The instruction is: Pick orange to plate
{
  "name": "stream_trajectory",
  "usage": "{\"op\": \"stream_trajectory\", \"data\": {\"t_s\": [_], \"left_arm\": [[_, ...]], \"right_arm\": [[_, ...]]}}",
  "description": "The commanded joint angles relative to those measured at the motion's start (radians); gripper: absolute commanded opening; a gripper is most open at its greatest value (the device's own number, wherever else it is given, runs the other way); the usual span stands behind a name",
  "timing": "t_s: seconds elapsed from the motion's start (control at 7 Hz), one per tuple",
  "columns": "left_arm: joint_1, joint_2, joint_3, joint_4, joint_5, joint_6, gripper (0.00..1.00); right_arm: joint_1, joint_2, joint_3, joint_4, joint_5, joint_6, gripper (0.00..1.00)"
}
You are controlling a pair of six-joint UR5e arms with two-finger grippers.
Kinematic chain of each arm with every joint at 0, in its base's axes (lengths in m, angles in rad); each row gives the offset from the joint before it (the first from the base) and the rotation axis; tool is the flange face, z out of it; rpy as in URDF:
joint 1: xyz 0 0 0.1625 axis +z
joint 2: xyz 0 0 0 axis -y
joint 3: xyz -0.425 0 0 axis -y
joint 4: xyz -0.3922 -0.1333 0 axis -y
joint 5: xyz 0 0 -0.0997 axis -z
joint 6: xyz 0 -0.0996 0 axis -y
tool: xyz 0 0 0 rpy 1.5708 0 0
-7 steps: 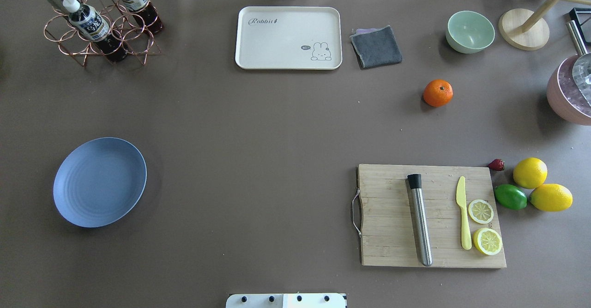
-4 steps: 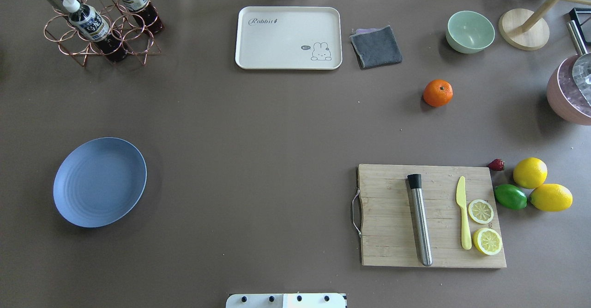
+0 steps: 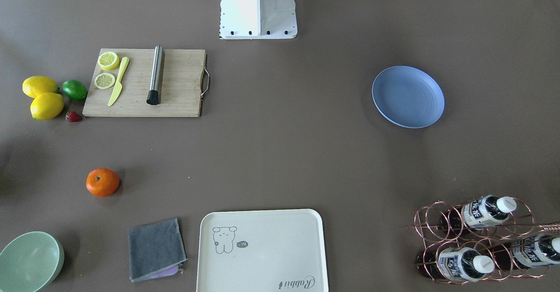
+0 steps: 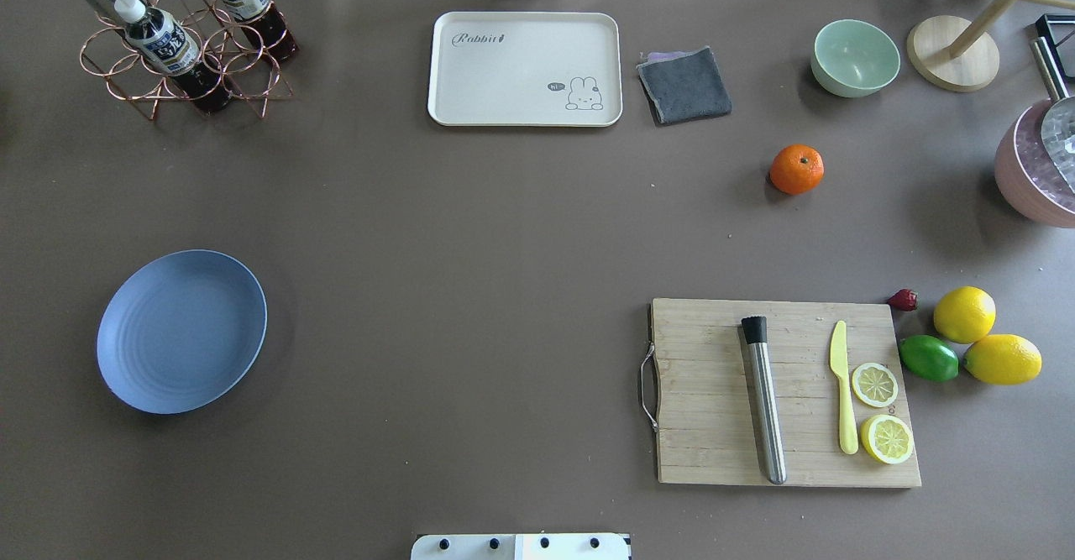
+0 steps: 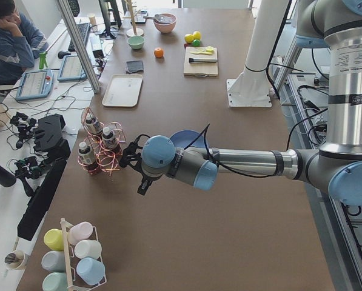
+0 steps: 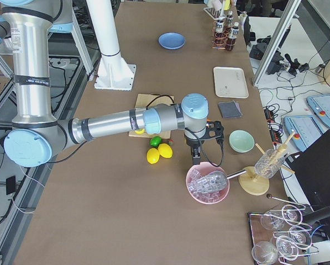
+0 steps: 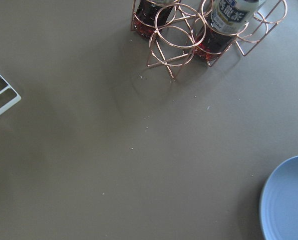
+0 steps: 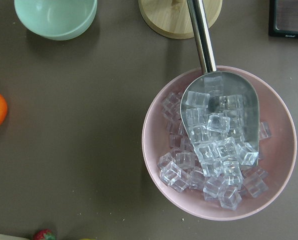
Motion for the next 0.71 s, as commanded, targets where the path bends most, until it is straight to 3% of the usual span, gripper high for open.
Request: {"op": "stream_trajectory", "data": {"t_s": [0.0, 0.14, 0.29, 0.57], "left_arm": [[0.157, 0.056, 0.004, -0.275, 0.128, -0.360, 0.98], [0.302, 0.100, 0.009, -0.476, 0.228, -0.582, 0.98], [0.443, 0.119, 0.016, -0.604, 0.340, -0.741, 0.98], [0.652, 0.111, 0.083, -0.779, 0.510, -0.932, 0.97]], "right_arm": [[-0.137, 0.006, 0.075, 0.001, -0.082, 0.213, 1.00], [-0.189, 0.015, 0.095, 0.027, -0.104, 0.307, 1.00], [-0.241, 0.011, 0.088, 0.138, -0.118, 0.429, 1.00], [-0.355, 0.011, 0.082, 0.249, -0.184, 0.600, 1.00]]}}
